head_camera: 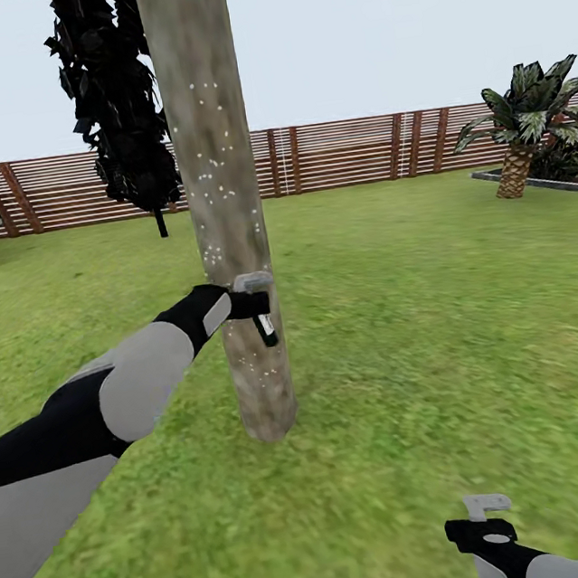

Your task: In the garden, pick up the pesticide atomizer on the floor and spray pesticide onto both trees until each tree trunk is fully covered.

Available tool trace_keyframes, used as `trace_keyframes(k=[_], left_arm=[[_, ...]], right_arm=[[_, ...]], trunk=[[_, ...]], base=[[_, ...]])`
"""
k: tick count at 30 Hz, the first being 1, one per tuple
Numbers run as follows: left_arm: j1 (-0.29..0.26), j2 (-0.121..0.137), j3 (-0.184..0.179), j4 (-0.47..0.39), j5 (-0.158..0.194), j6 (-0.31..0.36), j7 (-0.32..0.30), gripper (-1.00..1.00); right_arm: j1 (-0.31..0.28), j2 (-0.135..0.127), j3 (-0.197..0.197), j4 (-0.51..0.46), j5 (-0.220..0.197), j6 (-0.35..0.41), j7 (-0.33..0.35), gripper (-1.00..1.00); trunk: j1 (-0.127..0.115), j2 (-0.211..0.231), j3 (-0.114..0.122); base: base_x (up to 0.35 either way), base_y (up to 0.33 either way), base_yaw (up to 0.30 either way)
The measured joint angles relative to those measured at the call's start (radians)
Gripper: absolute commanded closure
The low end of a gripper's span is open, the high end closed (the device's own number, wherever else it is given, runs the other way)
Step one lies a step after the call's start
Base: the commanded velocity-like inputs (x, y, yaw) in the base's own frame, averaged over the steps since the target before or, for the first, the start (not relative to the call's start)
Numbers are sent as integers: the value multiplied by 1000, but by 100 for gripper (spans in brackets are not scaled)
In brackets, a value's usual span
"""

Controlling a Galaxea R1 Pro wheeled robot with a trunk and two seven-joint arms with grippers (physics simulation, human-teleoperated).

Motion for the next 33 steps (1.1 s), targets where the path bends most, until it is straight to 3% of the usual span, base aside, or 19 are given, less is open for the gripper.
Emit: trace_keyframes(k=[5, 10, 18, 25, 28, 33], left_arm=[[18, 52, 3, -1, 1, -16, 10, 100], [44, 66, 5, 0, 3, -22, 10, 100], [127, 62, 6, 3, 6, -88, 9, 100], [243, 60, 5, 4, 6, -246, 8, 100], [287, 44, 4, 5, 6, -286, 7, 100], [411, 34, 2, 4, 6, -413, 6, 100]], right_arm=[[0, 0, 0, 0, 0, 0, 0, -100], [0, 0, 0, 0, 0, 0, 0, -100], [0, 0, 0, 0, 0, 0, 0, -100], [0, 0, 0, 0, 0, 0, 0, -100], [0, 1, 0, 0, 0, 0, 0, -100], [0, 0, 0, -3, -3, -2, -2, -100]], trunk=[[0, 0, 0], [0, 0, 0], [0, 0, 0], [0, 0, 0], [0, 0, 0], [0, 0, 0]], base=[[0, 0, 0], [0, 0, 0], [0, 0, 0], [0, 0, 0], [0, 0, 0], [0, 0, 0]])
